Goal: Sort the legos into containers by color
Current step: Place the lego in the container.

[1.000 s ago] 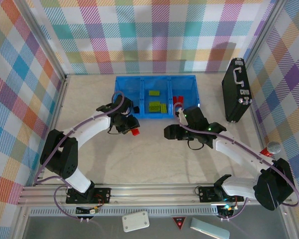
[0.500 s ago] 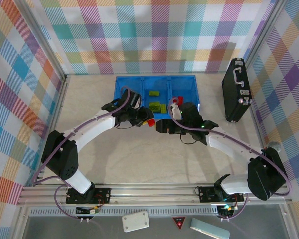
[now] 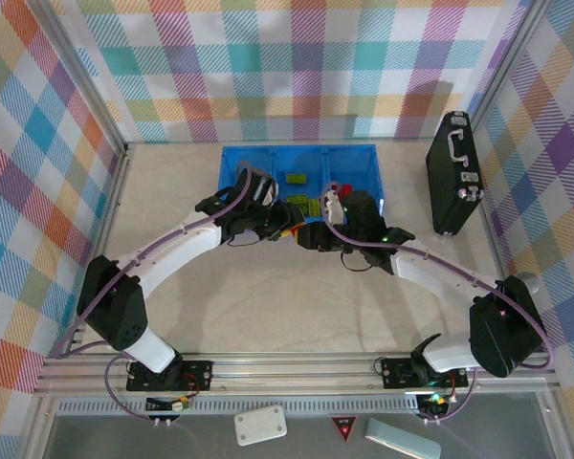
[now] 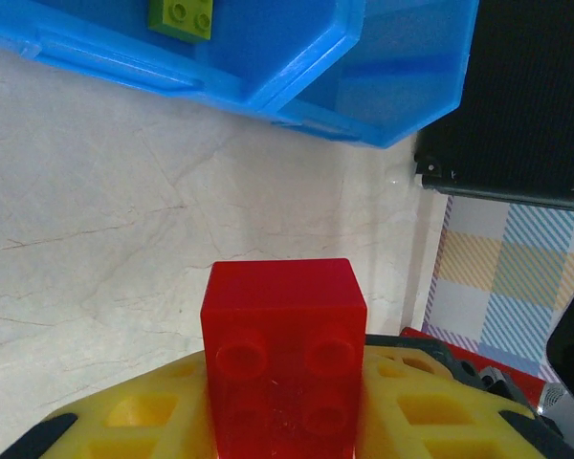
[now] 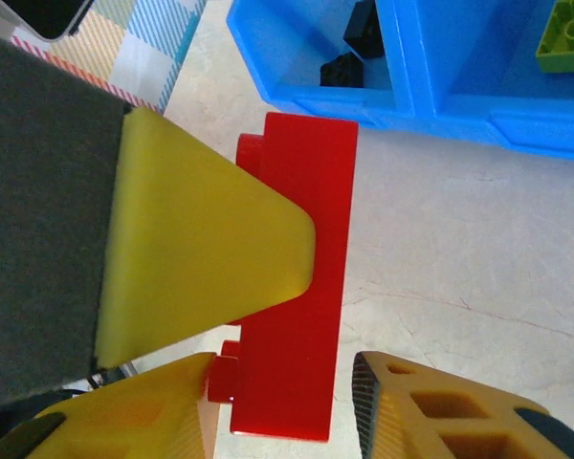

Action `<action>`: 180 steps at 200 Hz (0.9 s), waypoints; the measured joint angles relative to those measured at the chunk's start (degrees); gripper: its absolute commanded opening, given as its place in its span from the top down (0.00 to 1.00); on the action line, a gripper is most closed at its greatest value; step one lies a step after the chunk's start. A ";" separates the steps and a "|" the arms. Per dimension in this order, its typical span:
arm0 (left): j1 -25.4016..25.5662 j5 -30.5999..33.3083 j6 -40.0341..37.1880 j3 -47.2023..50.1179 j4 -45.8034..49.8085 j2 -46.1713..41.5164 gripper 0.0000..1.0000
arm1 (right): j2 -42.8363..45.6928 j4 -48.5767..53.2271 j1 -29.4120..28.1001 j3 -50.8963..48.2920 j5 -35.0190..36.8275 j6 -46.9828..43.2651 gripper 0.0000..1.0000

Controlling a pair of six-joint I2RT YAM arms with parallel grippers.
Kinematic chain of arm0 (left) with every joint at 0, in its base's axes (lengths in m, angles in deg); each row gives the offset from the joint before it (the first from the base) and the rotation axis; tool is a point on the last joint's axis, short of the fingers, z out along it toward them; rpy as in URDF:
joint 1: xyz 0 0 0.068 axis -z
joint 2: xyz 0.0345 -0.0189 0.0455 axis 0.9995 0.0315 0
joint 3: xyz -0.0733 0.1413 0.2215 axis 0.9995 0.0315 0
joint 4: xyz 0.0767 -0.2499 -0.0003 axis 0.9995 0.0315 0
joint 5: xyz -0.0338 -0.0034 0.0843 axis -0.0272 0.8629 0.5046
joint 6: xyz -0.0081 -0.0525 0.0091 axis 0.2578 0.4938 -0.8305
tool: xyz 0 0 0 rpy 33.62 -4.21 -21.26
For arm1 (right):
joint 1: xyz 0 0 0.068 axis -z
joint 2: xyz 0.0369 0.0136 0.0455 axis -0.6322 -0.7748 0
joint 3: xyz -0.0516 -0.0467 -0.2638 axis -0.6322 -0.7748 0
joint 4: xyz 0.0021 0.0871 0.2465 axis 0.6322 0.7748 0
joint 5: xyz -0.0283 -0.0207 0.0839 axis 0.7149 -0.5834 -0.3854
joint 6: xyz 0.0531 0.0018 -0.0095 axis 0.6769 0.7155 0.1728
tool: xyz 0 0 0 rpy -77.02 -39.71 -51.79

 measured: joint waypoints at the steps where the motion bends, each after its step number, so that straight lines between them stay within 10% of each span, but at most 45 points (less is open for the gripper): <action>1: 0.00 0.00 0.00 0.00 0.02 0.00 0.64 | 0.00 -0.04 0.00 0.00 0.02 0.02 0.62; 180: -0.13 1.53 -0.76 0.00 2.47 -3.23 0.48 | 1.25 2.97 1.73 0.02 4.24 -1.60 0.75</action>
